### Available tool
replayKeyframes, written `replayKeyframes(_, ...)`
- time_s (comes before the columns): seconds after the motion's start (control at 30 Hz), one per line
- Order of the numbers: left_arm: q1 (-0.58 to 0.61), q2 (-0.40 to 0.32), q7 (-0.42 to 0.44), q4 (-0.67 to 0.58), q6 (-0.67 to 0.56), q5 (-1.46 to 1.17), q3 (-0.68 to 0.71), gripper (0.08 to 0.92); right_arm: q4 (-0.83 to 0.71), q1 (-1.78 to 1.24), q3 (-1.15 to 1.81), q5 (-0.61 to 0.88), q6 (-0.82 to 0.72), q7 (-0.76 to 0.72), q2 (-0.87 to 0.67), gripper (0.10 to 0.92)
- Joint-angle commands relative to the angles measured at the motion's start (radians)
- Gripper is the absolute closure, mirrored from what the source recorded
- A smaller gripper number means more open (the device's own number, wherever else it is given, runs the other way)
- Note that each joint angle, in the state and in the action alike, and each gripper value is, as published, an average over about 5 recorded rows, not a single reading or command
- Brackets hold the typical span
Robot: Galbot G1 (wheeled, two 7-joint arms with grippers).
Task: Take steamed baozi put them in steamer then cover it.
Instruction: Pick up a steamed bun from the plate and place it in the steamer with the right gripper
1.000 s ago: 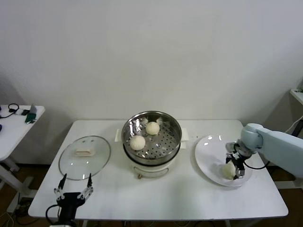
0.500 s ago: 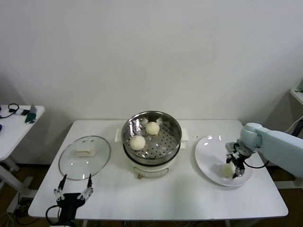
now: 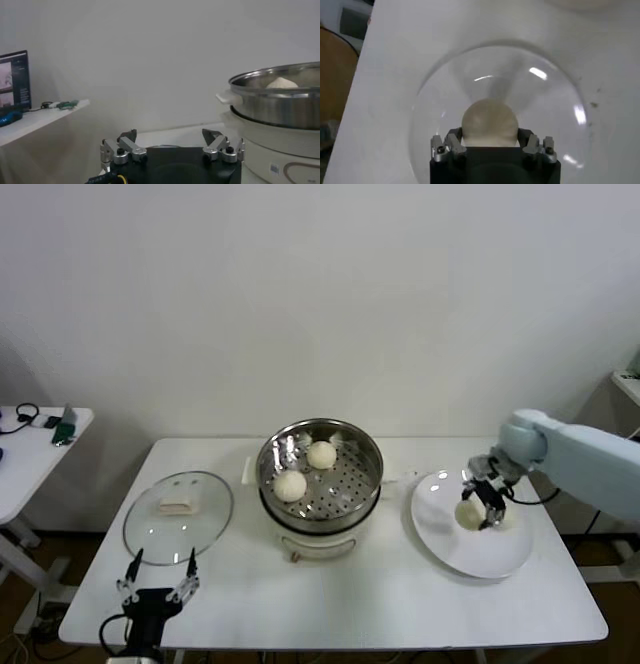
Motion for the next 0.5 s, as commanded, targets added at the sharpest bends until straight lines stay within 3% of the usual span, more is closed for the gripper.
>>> replayKeyframes(0.03,0.005,0.004,-0.003,-0.011,0.010,0.002,0.003,0.177,0.025,0.381,-0.172,0.030,0.236,-0.063,0.143,0.321)
replayKeyframes(0.5,0.007,0.016,-0.001,-0.013,0.010,0.010,0.011,0.177,0.032,0.340,-0.091,0.023,0.368,-0.081,0.511,0.313)
